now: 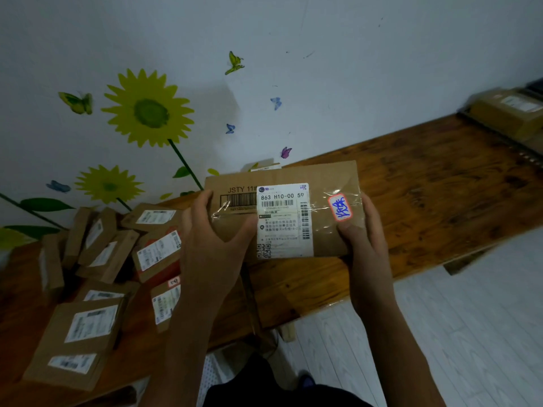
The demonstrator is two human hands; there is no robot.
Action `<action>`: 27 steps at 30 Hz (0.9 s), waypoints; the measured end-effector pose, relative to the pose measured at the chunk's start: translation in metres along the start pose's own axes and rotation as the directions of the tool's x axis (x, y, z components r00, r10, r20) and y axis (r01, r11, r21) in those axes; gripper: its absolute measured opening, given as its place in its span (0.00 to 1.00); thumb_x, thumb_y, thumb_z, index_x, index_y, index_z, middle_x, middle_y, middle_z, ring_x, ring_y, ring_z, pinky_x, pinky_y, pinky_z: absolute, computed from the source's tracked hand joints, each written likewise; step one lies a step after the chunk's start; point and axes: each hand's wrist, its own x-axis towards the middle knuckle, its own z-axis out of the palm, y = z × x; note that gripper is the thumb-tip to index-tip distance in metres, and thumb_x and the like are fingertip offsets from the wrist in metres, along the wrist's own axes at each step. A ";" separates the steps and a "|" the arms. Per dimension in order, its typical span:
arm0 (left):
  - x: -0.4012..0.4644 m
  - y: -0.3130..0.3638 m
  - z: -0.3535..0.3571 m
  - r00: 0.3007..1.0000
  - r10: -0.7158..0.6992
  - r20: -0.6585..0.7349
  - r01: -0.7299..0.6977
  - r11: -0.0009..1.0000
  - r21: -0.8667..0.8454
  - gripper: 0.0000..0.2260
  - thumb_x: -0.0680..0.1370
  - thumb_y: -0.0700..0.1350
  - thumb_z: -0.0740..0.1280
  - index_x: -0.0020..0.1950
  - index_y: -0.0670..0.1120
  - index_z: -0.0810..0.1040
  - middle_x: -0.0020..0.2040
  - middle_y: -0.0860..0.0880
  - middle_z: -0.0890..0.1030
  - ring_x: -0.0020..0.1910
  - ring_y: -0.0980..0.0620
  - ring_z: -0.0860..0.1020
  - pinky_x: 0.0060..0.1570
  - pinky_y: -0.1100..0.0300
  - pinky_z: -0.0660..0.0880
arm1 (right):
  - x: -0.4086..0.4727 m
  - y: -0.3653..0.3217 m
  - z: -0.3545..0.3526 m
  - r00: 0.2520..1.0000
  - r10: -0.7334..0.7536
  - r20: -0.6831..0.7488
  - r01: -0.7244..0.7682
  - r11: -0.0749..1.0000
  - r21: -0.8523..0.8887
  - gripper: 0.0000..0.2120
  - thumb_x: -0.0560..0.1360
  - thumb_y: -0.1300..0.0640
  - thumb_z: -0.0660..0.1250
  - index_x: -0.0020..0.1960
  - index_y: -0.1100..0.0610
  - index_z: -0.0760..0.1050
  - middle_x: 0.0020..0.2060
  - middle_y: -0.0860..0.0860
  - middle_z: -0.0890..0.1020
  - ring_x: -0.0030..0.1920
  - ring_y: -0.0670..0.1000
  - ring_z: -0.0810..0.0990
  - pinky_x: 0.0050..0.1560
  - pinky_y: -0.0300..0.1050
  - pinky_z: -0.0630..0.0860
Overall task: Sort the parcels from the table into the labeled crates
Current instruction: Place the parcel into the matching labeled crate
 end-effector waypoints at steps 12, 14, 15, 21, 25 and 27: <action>-0.012 0.015 0.032 0.966 -0.260 0.006 0.242 0.888 -0.390 0.48 0.67 0.65 0.75 0.80 0.57 0.52 0.78 0.50 0.59 0.74 0.48 0.65 0.56 0.55 0.75 | -0.004 0.004 0.010 0.981 0.181 -0.066 -0.146 0.923 0.357 0.43 0.68 0.53 0.72 0.79 0.44 0.59 0.64 0.53 0.80 0.59 0.56 0.83 0.54 0.59 0.82; -0.019 0.024 0.042 0.908 -0.338 0.246 0.418 0.718 -0.557 0.49 0.66 0.64 0.77 0.79 0.58 0.55 0.74 0.50 0.70 0.70 0.49 0.72 0.54 0.56 0.76 | -0.007 0.004 0.018 0.982 0.176 -0.070 -0.138 0.918 0.372 0.43 0.69 0.53 0.72 0.80 0.44 0.58 0.64 0.52 0.81 0.59 0.55 0.84 0.55 0.60 0.82; -0.022 0.025 0.047 0.878 -0.321 0.356 0.478 0.634 -0.608 0.48 0.64 0.64 0.76 0.79 0.58 0.57 0.70 0.51 0.75 0.66 0.49 0.76 0.54 0.53 0.79 | -0.010 0.005 0.022 0.982 0.178 -0.064 -0.143 0.923 0.358 0.43 0.69 0.52 0.72 0.80 0.44 0.57 0.63 0.52 0.81 0.59 0.55 0.84 0.55 0.60 0.82; -0.006 0.018 0.050 0.886 -0.159 0.435 0.450 0.518 -0.727 0.32 0.76 0.43 0.73 0.76 0.56 0.64 0.65 0.50 0.80 0.59 0.48 0.82 0.49 0.50 0.82 | -0.020 0.011 0.034 0.981 0.179 -0.069 -0.169 0.978 0.123 0.51 0.62 0.41 0.76 0.80 0.41 0.55 0.56 0.42 0.85 0.58 0.49 0.84 0.60 0.60 0.80; 0.024 0.005 0.030 0.856 -0.055 0.514 0.438 0.606 -0.664 0.25 0.79 0.42 0.67 0.75 0.54 0.67 0.61 0.52 0.82 0.54 0.54 0.84 0.45 0.58 0.81 | -0.014 0.007 0.025 0.970 0.198 -0.142 -0.179 0.975 0.135 0.46 0.63 0.36 0.73 0.78 0.36 0.58 0.57 0.41 0.84 0.62 0.51 0.82 0.64 0.64 0.76; 0.033 0.000 0.021 0.825 -0.017 0.564 0.442 0.642 -0.627 0.24 0.80 0.41 0.66 0.76 0.53 0.67 0.60 0.53 0.82 0.53 0.56 0.83 0.44 0.61 0.81 | -0.013 0.003 0.027 0.973 0.209 -0.094 -0.198 0.973 0.116 0.43 0.65 0.38 0.73 0.77 0.38 0.62 0.58 0.44 0.84 0.60 0.53 0.83 0.60 0.61 0.79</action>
